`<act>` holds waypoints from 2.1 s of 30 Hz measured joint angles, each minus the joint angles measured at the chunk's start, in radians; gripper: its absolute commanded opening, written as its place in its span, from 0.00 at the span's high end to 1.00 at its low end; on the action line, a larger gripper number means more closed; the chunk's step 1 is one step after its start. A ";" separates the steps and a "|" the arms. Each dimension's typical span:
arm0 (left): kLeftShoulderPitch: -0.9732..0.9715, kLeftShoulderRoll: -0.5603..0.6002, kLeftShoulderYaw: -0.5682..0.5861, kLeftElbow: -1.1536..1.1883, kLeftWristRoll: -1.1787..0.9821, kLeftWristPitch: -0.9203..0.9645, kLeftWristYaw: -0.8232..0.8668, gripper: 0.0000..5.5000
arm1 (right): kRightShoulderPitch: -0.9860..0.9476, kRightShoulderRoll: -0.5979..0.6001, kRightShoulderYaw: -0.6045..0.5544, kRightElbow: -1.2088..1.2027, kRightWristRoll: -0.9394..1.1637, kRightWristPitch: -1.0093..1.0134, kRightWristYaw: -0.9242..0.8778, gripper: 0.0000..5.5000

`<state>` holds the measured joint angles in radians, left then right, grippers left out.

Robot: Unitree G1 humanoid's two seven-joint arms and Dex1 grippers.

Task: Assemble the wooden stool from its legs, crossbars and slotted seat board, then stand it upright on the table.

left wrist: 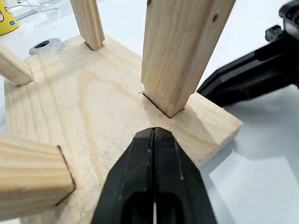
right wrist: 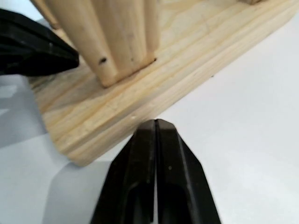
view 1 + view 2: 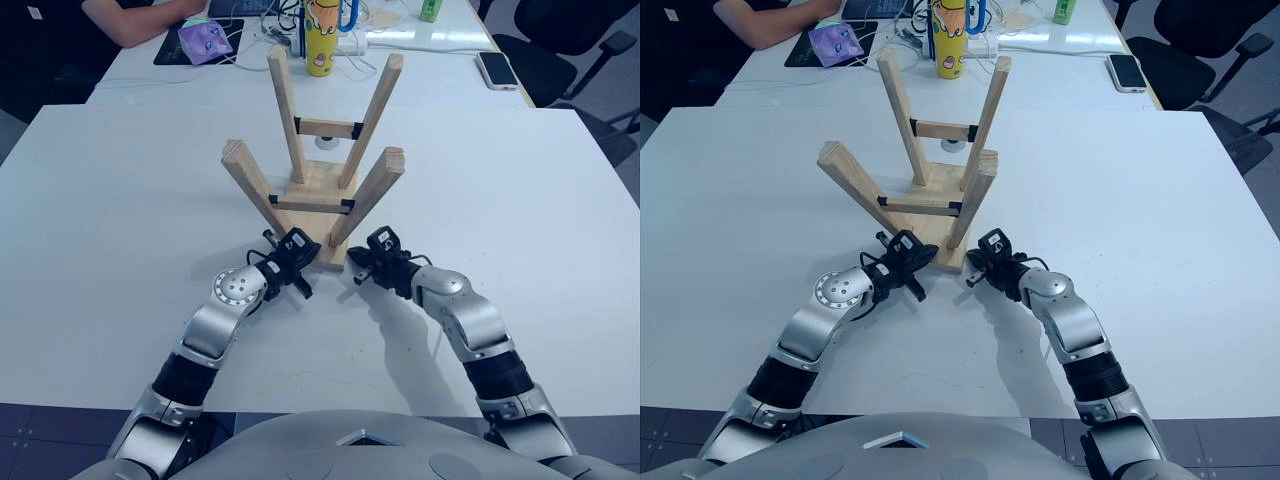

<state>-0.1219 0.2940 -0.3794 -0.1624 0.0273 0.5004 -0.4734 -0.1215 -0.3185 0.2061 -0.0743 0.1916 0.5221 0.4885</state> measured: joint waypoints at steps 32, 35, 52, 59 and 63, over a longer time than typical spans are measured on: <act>-0.005 0.006 0.038 0.021 -0.046 0.027 -0.020 1.00 | -0.346 0.033 -0.174 -0.276 0.819 0.058 -0.097 1.00; -0.013 0.006 0.034 0.025 -0.047 0.020 -0.024 1.00 | -0.376 0.047 -0.275 -0.213 0.945 0.075 -0.083 1.00; -0.029 0.007 0.049 0.037 -0.066 0.005 -0.038 1.00 | -0.394 -0.072 -0.082 -0.171 0.983 -0.018 -0.176 1.00; -0.049 0.006 0.048 0.070 -0.067 0.022 -0.039 1.00 | -0.383 -0.072 -0.081 -0.117 0.828 -0.150 -0.029 1.00; -0.062 0.008 0.055 0.088 -0.067 0.019 -0.038 1.00 | -0.345 0.001 -0.248 -0.033 0.971 -0.094 -0.065 1.00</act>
<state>-0.1834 0.3019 -0.3241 -0.0748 -0.0395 0.5192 -0.5117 -0.4667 -0.3177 -0.0414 -0.1075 1.1628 0.4278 0.4234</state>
